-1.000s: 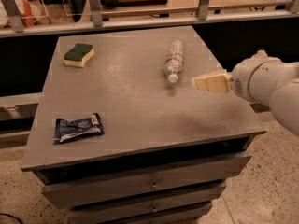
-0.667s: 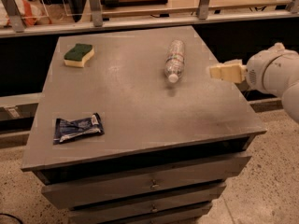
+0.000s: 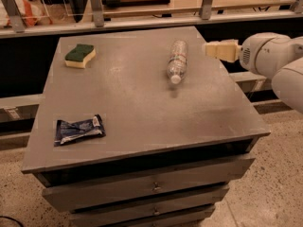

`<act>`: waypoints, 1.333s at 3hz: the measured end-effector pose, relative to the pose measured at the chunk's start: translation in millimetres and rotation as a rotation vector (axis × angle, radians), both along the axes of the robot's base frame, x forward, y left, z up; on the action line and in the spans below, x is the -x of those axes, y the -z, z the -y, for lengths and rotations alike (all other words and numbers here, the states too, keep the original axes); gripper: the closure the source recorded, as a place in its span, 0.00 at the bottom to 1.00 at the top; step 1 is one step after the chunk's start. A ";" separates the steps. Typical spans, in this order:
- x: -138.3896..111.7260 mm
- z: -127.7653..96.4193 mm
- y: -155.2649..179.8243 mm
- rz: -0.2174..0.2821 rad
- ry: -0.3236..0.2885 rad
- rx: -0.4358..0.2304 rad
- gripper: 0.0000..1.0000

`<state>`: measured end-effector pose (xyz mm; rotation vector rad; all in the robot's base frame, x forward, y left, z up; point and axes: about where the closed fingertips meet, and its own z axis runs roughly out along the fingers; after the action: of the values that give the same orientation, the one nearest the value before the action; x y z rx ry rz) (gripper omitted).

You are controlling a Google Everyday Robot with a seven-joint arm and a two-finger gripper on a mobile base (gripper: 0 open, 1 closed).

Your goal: Move water bottle near sponge

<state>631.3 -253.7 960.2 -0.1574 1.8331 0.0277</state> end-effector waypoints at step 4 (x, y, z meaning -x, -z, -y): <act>-43.4 -121.9 43.8 -0.106 -0.106 -0.214 0.00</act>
Offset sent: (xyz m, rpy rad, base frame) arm 0.0557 0.1460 -0.0724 0.2534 0.0435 0.0415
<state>674.7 -131.9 916.4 -0.1033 1.9119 0.3110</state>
